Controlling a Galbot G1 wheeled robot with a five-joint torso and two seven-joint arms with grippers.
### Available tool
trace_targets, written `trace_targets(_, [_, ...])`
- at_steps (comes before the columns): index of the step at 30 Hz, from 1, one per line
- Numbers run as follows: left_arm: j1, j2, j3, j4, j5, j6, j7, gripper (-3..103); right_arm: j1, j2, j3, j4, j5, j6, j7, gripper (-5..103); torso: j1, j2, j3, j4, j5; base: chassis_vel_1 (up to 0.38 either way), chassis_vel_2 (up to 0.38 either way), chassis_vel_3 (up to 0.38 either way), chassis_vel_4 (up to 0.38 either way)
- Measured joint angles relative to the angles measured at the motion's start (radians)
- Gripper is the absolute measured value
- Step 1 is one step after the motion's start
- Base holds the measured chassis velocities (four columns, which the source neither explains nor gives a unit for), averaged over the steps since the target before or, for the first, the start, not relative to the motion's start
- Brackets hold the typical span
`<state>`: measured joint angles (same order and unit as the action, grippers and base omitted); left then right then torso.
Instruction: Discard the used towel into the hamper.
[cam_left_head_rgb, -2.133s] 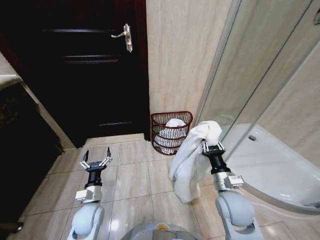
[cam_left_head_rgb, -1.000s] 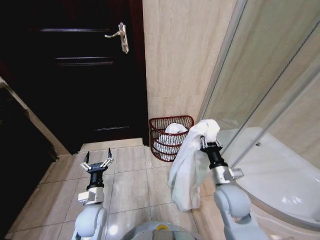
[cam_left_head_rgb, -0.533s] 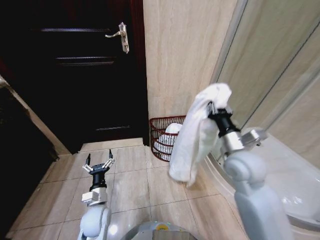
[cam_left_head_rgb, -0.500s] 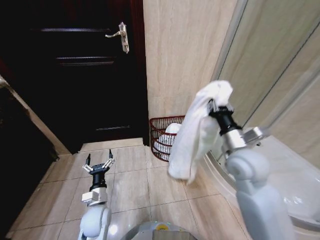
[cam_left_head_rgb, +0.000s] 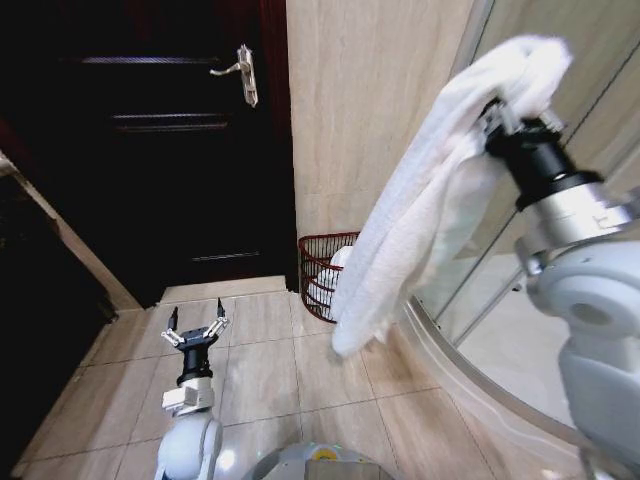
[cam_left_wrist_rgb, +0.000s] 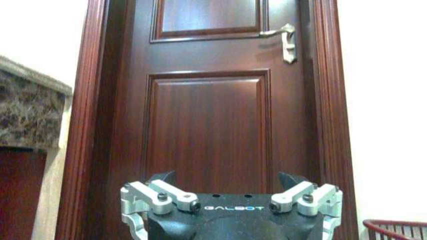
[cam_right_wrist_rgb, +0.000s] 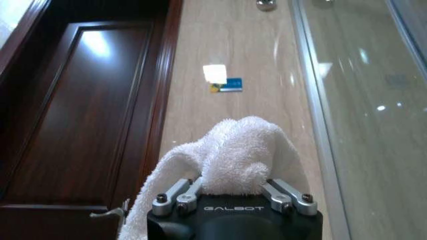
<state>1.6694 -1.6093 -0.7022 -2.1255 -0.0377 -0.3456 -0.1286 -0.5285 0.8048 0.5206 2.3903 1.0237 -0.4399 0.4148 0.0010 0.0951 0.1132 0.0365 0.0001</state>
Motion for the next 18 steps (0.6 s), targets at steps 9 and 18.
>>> trace_targets(9, [0.036, 0.000, -0.002, -0.043, 0.016, -0.022, 0.015, 100, 0.095, -0.039, 0.003, -0.056, 0.045, -0.012, 0.011, 20, 0.008, 0.035, 0.028, -0.0001, 0.0002, 0.000, 0.000, 0.000, 0.000])
trace_targets(18, [0.069, 0.001, 0.014, -0.067, 0.061, -0.039, 0.019, 100, 0.211, -0.069, -0.014, -0.084, 0.140, -0.026, 0.033, 20, 0.017, 0.072, 0.056, 0.0000, -0.0002, 0.000, 0.000, 0.000, 0.000])
